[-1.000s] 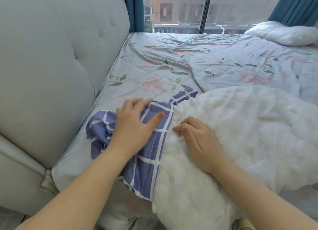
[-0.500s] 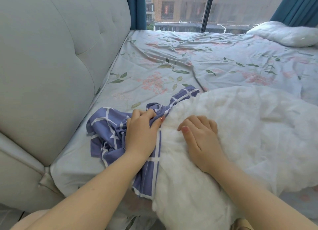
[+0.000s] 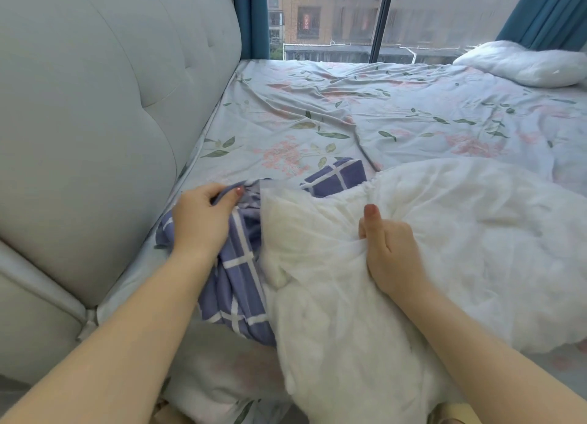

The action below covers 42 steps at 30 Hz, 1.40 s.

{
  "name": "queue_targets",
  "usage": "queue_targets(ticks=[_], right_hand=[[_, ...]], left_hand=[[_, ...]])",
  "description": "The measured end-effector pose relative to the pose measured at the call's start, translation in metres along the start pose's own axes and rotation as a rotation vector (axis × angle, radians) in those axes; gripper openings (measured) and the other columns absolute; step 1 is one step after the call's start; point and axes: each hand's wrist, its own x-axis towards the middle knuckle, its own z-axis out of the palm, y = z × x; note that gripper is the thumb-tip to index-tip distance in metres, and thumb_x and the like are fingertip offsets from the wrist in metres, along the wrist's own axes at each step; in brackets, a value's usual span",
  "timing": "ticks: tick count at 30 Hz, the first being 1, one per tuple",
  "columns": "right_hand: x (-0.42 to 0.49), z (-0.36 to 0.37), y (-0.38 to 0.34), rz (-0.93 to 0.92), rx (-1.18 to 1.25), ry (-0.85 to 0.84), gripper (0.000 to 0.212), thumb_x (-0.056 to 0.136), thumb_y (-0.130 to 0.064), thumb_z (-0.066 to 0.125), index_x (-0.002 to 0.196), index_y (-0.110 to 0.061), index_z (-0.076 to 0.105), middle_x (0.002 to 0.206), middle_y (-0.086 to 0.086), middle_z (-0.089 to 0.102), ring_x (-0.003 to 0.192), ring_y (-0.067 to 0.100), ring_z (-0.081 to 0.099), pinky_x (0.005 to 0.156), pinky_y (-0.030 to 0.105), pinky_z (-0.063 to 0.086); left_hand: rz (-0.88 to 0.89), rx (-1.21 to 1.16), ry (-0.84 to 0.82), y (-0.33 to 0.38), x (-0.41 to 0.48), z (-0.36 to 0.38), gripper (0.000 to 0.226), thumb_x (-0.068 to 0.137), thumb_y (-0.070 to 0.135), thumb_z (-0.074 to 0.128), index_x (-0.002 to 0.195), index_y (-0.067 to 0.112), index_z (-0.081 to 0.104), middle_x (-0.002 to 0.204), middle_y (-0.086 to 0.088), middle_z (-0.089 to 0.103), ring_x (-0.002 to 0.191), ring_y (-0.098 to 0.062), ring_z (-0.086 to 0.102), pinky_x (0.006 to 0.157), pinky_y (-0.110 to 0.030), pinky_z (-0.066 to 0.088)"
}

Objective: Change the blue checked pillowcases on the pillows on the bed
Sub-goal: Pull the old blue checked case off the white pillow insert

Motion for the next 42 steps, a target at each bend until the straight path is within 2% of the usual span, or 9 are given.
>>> queue_targets(ticks=[6,9,13,19,23,28,33,39,42], right_hand=[[-0.002,0.002,0.004,0.011,0.04,-0.023,0.064,0.092,-0.06,0.01,0.052,-0.014,0.027,0.046,-0.005,0.025,0.049,0.022,0.031,0.054,0.048,0.033],[-0.001,0.006,0.007,-0.01,0.041,-0.08,0.07,0.092,-0.061,0.009,0.056,-0.008,0.037,0.05,-0.004,0.035,0.053,0.025,0.04,0.058,0.048,0.038],[0.001,0.007,0.012,-0.005,0.126,-0.115,0.063,0.092,-0.061,0.011,0.058,-0.021,0.045,0.055,-0.009,0.048,0.057,0.011,0.045,0.06,0.034,0.037],[0.002,-0.013,0.012,-0.01,0.213,-0.123,0.062,0.097,-0.051,0.02,0.095,-0.017,0.071,0.098,-0.006,0.07,0.096,0.005,0.061,0.088,0.016,0.042],[0.012,-0.054,0.042,-0.183,-0.322,0.143,0.063,0.101,-0.054,0.02,0.127,-0.016,0.063,0.127,0.006,0.063,0.119,0.027,0.054,0.103,0.043,0.039],[0.013,-0.129,0.11,0.509,-0.704,-0.007,0.082,0.077,-0.084,-0.003,0.148,-0.05,0.023,0.156,0.006,0.032,0.14,0.037,0.028,0.111,0.062,0.016],[0.009,-0.129,0.136,0.564,-0.588,-0.245,0.109,0.058,-0.093,-0.019,0.143,-0.044,0.029,0.138,0.015,0.049,0.128,0.038,0.042,0.108,0.052,0.028],[0.006,-0.118,0.115,0.586,-0.446,-0.24,0.075,0.074,-0.085,-0.001,0.095,-0.025,0.038,0.091,0.002,0.06,0.089,0.029,0.052,0.079,0.042,0.033],[0.005,-0.122,0.101,0.545,-0.39,-0.225,0.087,0.069,-0.093,0.001,0.089,-0.019,0.041,0.081,-0.001,0.059,0.078,0.027,0.049,0.077,0.04,0.032]], left_hand=[[-0.274,-0.207,-0.061,-0.007,0.013,-0.016,0.016,0.088,0.025,0.073,0.103,0.021,0.072,0.108,-0.003,0.07,0.1,-0.018,0.064,0.083,-0.027,0.051],[0.024,0.036,-0.086,0.008,-0.002,-0.012,0.048,0.091,0.042,0.065,0.135,0.025,0.058,0.145,0.008,0.048,0.136,-0.006,0.04,0.113,-0.023,0.031],[0.434,-0.052,-0.167,0.035,-0.036,0.002,0.044,0.092,0.043,0.063,0.132,0.026,0.057,0.144,0.014,0.05,0.136,0.001,0.04,0.111,-0.014,0.029],[-0.128,0.041,-0.453,0.03,-0.058,0.031,0.104,0.073,0.057,0.075,0.154,0.031,0.015,0.158,0.008,0.021,0.145,-0.011,0.024,0.118,-0.032,0.025],[-0.187,0.022,-0.527,0.03,-0.06,0.035,0.127,0.06,0.063,0.079,0.154,0.039,-0.003,0.161,0.012,-0.002,0.149,-0.008,0.008,0.121,-0.033,0.019],[-0.238,0.092,-0.6,0.038,-0.074,0.03,0.137,0.045,0.075,0.071,0.149,0.05,-0.014,0.155,0.017,-0.034,0.144,-0.003,-0.028,0.123,-0.037,0.001],[-0.433,-0.03,-0.729,0.055,-0.099,0.019,0.129,0.037,0.081,0.065,0.143,0.065,-0.008,0.15,0.029,-0.035,0.149,-0.007,-0.012,0.12,-0.047,0.022],[-0.331,0.084,-0.676,0.042,-0.114,0.041,0.12,0.031,0.093,0.06,0.135,0.076,0.004,0.15,0.029,-0.034,0.151,-0.026,-0.006,0.122,-0.046,0.015],[-0.266,0.037,-0.555,0.036,-0.107,0.059,0.106,0.043,0.084,0.072,0.136,0.07,0.023,0.153,0.025,-0.012,0.15,-0.021,0.004,0.121,-0.043,0.018]])
